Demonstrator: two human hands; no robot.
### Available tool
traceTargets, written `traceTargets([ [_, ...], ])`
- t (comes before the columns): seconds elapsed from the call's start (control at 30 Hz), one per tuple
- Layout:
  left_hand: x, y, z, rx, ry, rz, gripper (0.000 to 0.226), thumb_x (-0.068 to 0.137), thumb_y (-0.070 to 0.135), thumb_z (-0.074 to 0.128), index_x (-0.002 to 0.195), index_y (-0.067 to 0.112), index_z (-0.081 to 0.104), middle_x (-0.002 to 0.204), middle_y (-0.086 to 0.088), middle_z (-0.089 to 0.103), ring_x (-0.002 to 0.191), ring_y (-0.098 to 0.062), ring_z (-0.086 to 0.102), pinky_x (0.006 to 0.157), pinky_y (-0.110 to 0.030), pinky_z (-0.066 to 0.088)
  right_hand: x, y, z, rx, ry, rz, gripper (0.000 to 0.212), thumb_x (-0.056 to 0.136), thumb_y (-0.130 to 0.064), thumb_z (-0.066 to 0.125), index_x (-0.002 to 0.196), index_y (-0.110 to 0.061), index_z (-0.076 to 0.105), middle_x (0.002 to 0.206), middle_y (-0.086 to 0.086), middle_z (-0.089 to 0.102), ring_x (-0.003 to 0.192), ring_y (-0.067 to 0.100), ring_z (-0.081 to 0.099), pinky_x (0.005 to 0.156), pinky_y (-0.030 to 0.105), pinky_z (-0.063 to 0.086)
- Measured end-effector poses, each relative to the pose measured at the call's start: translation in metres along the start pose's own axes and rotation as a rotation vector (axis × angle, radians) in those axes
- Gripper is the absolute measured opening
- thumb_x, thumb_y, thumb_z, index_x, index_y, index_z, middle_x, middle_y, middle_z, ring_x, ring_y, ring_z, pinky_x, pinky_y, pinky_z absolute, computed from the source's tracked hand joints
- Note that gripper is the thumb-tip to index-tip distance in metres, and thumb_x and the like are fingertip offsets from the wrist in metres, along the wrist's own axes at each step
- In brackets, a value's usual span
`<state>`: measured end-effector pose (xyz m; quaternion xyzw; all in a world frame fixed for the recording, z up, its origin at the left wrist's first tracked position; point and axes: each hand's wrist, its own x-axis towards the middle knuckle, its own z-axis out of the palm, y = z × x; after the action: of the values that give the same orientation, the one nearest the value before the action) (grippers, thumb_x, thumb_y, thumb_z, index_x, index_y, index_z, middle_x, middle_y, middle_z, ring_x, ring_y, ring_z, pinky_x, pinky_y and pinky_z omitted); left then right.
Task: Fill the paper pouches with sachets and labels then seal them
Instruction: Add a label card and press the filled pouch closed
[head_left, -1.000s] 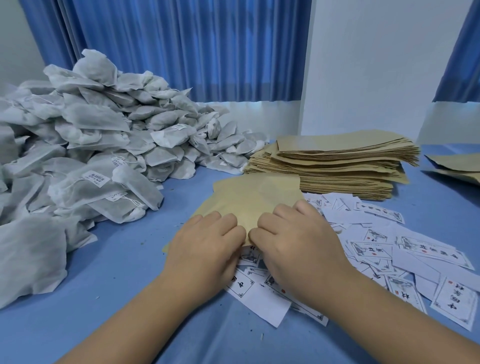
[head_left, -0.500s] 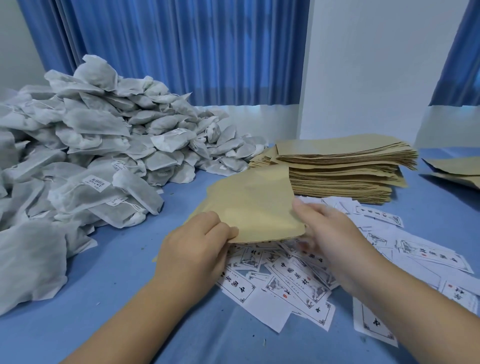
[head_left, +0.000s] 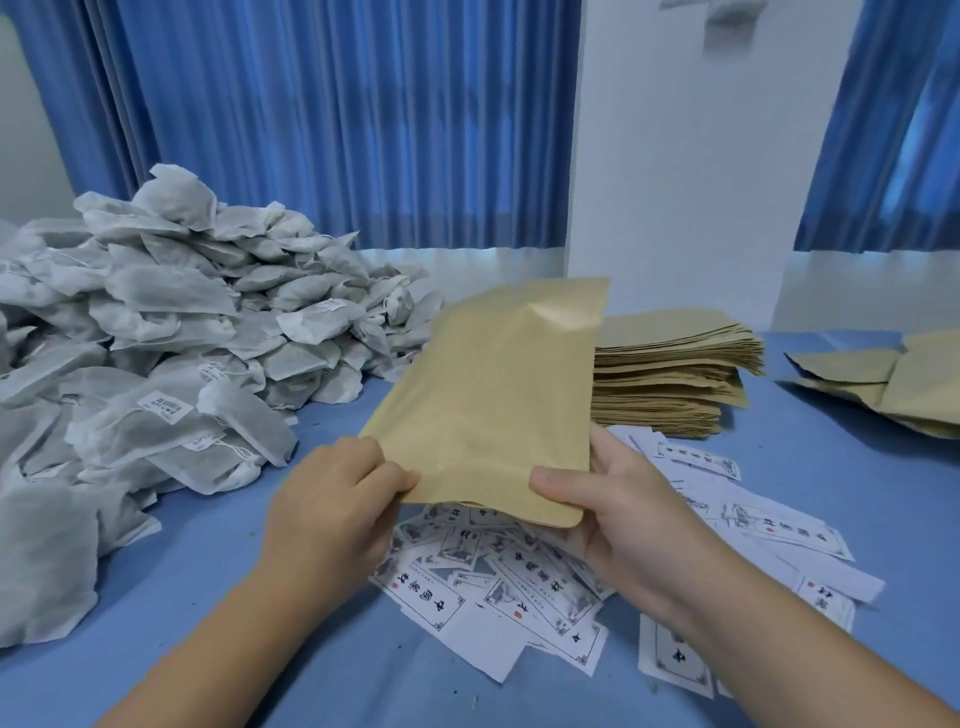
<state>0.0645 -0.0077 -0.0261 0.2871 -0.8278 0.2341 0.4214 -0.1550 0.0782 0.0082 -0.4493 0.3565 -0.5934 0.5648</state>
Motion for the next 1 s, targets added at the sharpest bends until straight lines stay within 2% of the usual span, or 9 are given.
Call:
traceTargets([
  [0.13, 0.030, 0.020, 0.020, -0.100, -0.029, -0.170, 0.006, 0.076, 0.008, 0.068, 0.080, 0.009, 0.072, 0.075, -0.004, 0.058, 0.066, -0.029, 0.057, 0.060, -0.036, 0.040, -0.013, -0.009, -0.024, 0.027, 0.098, -0.047, 0.042, 0.087, 0.009, 0.056, 0.124, -0.010, 0.055, 0.114, 0.006, 0.070, 0.104, 0.021, 0.067, 0.085, 0.034, 0.058],
  [0.2, 0.055, 0.039, 0.034, -0.225, -0.066, -0.360, 0.020, 0.074, 0.004, 0.075, 0.091, 0.014, 0.072, 0.093, -0.002, 0.060, 0.084, -0.026, 0.063, 0.074, -0.046, 0.047, -0.022, -0.022, -0.045, 0.036, 0.148, -0.084, 0.039, 0.085, 0.008, 0.058, 0.121, -0.006, 0.057, 0.114, 0.008, 0.070, 0.106, 0.024, 0.066, 0.086, 0.033, 0.057],
  [0.3, 0.099, 0.078, 0.056, -0.471, -0.082, -0.633, 0.042, 0.077, 0.003, 0.066, 0.115, 0.021, 0.062, 0.114, 0.003, 0.049, 0.099, -0.015, 0.056, 0.084, -0.027, 0.045, -0.039, -0.047, -0.084, -0.013, 0.260, -0.156, 0.033, 0.085, 0.007, 0.059, 0.116, -0.004, 0.060, 0.111, 0.010, 0.071, 0.102, 0.023, 0.068, 0.078, 0.026, 0.057],
  [0.37, 0.129, 0.108, 0.069, -0.845, -0.086, -0.920, 0.041, 0.085, 0.007, 0.058, 0.123, 0.020, 0.055, 0.116, 0.002, 0.051, 0.094, -0.013, 0.055, 0.079, -0.021, 0.044, -0.053, -0.063, -0.113, -0.037, 0.325, -0.203, 0.031, 0.085, 0.006, 0.059, 0.115, -0.004, 0.061, 0.111, 0.010, 0.071, 0.101, 0.022, 0.068, 0.078, 0.027, 0.057],
  [0.5, 0.175, 0.172, 0.094, -2.022, -0.290, -1.365, 0.023, 0.097, 0.021, 0.050, 0.108, 0.002, 0.058, 0.107, -0.016, 0.068, 0.089, -0.026, 0.070, 0.073, -0.038, 0.059, -0.088, -0.089, -0.164, -0.040, 0.410, -0.266, 0.034, 0.087, 0.007, 0.054, 0.118, -0.004, 0.059, 0.116, 0.009, 0.069, 0.107, 0.023, 0.066, 0.081, 0.030, 0.054],
  [0.63, 0.201, 0.243, 0.124, -2.175, -0.496, -1.387, 0.031, 0.095, 0.013, 0.055, 0.123, 0.001, 0.056, 0.104, -0.016, 0.068, 0.084, -0.028, 0.070, 0.055, -0.030, 0.059, -0.127, -0.112, -0.208, -0.060, 0.503, -0.303, 0.037, 0.086, 0.008, 0.052, 0.120, -0.005, 0.059, 0.120, 0.010, 0.068, 0.110, 0.024, 0.065, 0.080, 0.030, 0.054],
  [0.77, 0.218, 0.305, 0.144, -2.018, -0.783, -1.282, 0.008, 0.094, 0.001, 0.048, 0.090, 0.007, 0.053, 0.064, -0.009, 0.060, 0.038, -0.012, 0.057, 0.031, -0.012, 0.037, -0.159, -0.132, -0.240, -0.104, 0.567, -0.249, 0.044, 0.079, -0.002, 0.063, 0.121, -0.011, 0.057, 0.119, 0.011, 0.067, 0.100, 0.026, 0.067, 0.072, 0.030, 0.055],
  [0.87, 0.240, 0.342, 0.156, -2.053, -0.875, -1.255, 0.014, 0.097, 0.004, 0.047, 0.084, 0.010, 0.049, 0.046, -0.001, 0.051, 0.030, -0.005, 0.044, 0.028, -0.010, 0.032, -0.178, -0.150, -0.259, -0.108, 0.600, -0.187, 0.052, 0.073, -0.002, 0.073, 0.120, -0.010, 0.054, 0.103, 0.008, 0.072, 0.083, 0.028, 0.070, 0.060, 0.027, 0.054],
  [1.0, 0.281, 0.389, 0.162, -2.204, -0.855, -1.228, 0.013, 0.099, 0.001, 0.044, 0.087, 0.002, 0.050, 0.055, -0.009, 0.060, 0.036, -0.012, 0.058, 0.033, -0.015, 0.044, -0.193, -0.188, -0.286, -0.064, 0.751, -0.280, 0.034, 0.072, 0.005, 0.066, 0.103, -0.003, 0.054, 0.072, 0.006, 0.069, 0.056, 0.018, 0.067, 0.047, 0.019, 0.051],
])
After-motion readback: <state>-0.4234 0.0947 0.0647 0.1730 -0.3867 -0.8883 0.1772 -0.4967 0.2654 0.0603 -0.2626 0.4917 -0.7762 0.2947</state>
